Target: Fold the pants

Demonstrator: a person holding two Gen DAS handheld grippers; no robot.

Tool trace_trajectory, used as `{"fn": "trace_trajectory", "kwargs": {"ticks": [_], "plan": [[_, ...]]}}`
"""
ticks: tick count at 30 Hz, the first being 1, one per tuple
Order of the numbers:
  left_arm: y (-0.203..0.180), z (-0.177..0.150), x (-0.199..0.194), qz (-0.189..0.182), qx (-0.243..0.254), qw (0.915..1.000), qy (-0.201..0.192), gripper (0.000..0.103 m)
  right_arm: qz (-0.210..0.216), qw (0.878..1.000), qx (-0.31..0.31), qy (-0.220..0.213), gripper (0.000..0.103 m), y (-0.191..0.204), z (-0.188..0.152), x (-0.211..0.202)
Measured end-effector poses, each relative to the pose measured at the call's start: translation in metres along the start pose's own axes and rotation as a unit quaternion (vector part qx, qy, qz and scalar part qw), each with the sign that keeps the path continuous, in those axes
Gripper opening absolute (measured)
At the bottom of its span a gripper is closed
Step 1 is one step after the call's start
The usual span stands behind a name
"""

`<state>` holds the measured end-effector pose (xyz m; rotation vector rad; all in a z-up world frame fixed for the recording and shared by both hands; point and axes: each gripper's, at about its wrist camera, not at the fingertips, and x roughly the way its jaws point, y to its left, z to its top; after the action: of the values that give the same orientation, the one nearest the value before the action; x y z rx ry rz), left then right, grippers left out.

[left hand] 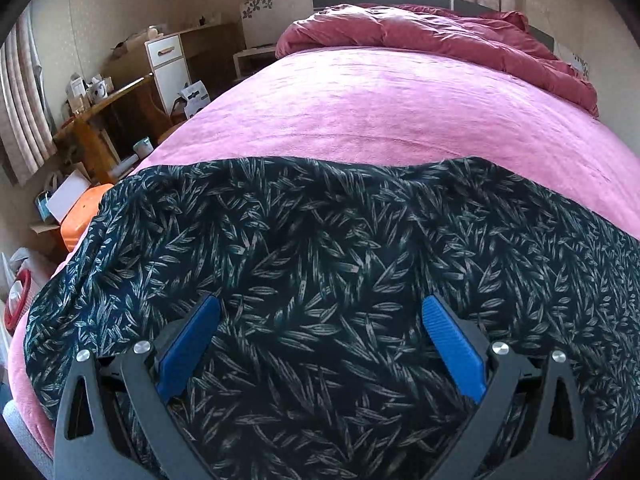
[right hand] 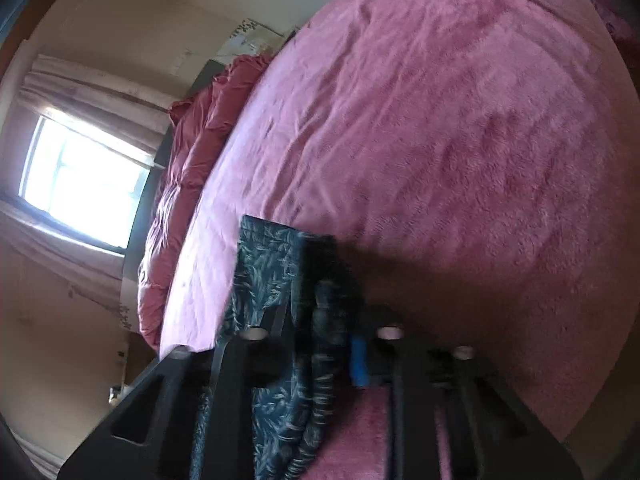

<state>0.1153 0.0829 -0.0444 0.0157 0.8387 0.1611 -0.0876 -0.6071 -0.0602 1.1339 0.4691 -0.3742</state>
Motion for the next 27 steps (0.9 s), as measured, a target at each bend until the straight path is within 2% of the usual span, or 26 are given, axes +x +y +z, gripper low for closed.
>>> {"fn": "trace_trajectory", "kwargs": {"ticks": [6, 15, 23, 27], "plan": [[-0.001, 0.001, 0.0, 0.002, 0.0, 1.0, 0.005, 0.101, -0.003, 1.0, -0.012, 0.011, 0.014, 0.016, 0.003, -0.007], [0.007, 0.002, -0.008, 0.003, -0.003, 0.9997, 0.026, 0.101, 0.005, 0.998, -0.053, 0.02, 0.014, 0.09, -0.011, -0.023], [0.025, 0.001, -0.017, -0.007, -0.022, 0.9995, 0.024, 0.101, 0.049, 0.992, -0.11, 0.033, 0.014, 0.164, -0.048, -0.03], [0.036, 0.001, -0.021, -0.018, -0.036, 0.999, 0.021, 0.101, 0.084, 0.986, -0.136, 0.047, 0.014, 0.206, -0.07, -0.029]]}}
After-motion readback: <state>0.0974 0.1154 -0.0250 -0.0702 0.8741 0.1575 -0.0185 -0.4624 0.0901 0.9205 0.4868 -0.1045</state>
